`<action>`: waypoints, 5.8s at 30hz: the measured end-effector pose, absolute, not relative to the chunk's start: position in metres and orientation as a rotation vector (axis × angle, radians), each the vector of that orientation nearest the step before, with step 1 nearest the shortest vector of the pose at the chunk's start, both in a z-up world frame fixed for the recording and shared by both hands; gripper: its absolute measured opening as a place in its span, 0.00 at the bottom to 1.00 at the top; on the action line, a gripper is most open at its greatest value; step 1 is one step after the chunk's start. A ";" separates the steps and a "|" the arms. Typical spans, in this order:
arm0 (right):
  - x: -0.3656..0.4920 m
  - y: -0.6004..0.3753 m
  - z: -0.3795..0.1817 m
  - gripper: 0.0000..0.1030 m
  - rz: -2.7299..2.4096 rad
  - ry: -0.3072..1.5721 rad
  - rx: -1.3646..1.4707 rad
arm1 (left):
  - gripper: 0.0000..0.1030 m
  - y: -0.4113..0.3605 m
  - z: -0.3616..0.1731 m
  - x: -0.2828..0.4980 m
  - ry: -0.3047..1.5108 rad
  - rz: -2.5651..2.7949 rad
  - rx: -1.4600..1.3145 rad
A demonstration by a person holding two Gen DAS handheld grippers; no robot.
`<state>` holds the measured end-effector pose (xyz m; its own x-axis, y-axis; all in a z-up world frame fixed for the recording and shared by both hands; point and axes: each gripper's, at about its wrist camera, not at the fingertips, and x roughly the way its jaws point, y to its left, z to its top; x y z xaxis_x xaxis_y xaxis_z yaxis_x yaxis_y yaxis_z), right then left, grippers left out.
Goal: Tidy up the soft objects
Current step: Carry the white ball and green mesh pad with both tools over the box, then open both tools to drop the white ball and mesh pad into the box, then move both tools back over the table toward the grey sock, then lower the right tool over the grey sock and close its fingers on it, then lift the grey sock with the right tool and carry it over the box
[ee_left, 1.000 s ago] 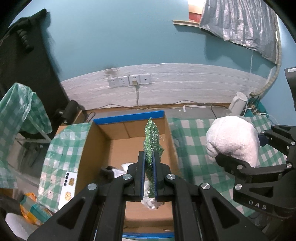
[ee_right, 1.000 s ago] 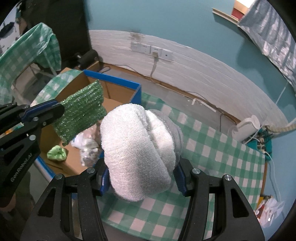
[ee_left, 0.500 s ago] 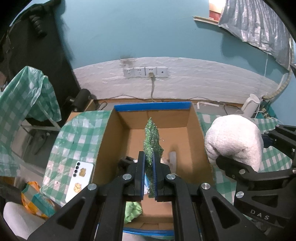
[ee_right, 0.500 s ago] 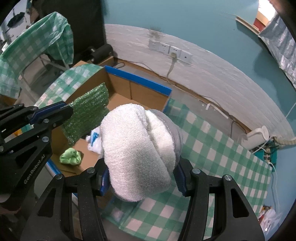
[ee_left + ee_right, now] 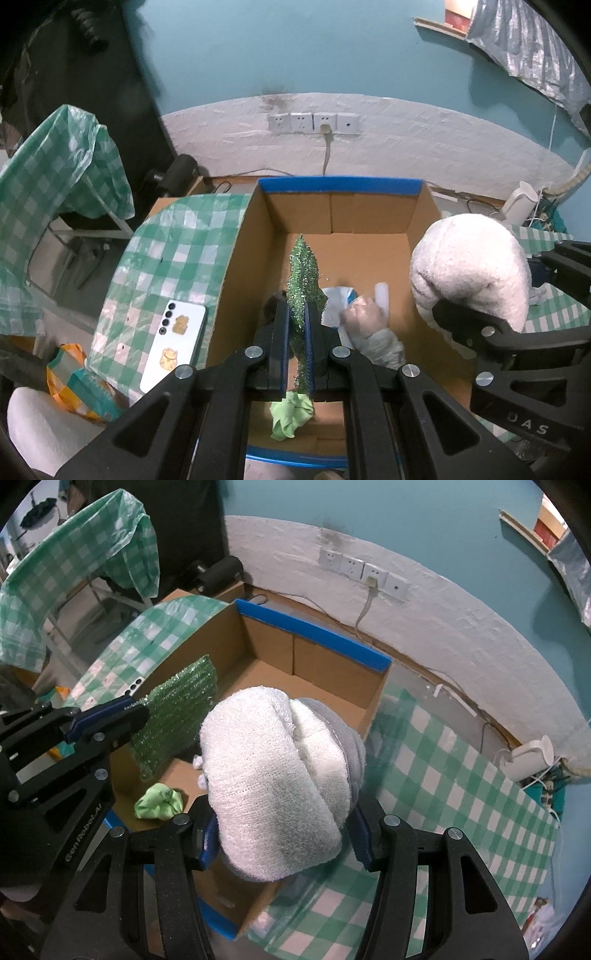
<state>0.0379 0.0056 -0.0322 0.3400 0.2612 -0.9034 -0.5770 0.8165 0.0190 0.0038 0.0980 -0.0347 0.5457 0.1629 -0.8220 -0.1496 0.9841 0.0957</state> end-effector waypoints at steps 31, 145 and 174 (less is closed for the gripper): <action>0.053 -0.002 -0.041 0.75 0.516 1.108 -0.224 | 0.46 0.109 -0.055 0.013 1.041 0.220 0.014; 0.115 -0.312 -0.173 0.78 -0.025 1.354 0.138 | 0.64 -0.148 -0.141 0.109 1.218 -0.084 0.172; 0.109 -0.304 -0.188 0.45 -0.011 1.363 0.093 | 0.19 -0.130 -0.165 0.120 1.269 -0.052 0.104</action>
<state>0.1085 -0.3044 -0.1882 0.2070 0.0461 -0.9773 0.0625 0.9962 0.0602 0.1205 -0.1302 -0.1651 0.2964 0.0190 -0.9549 0.0966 0.9941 0.0498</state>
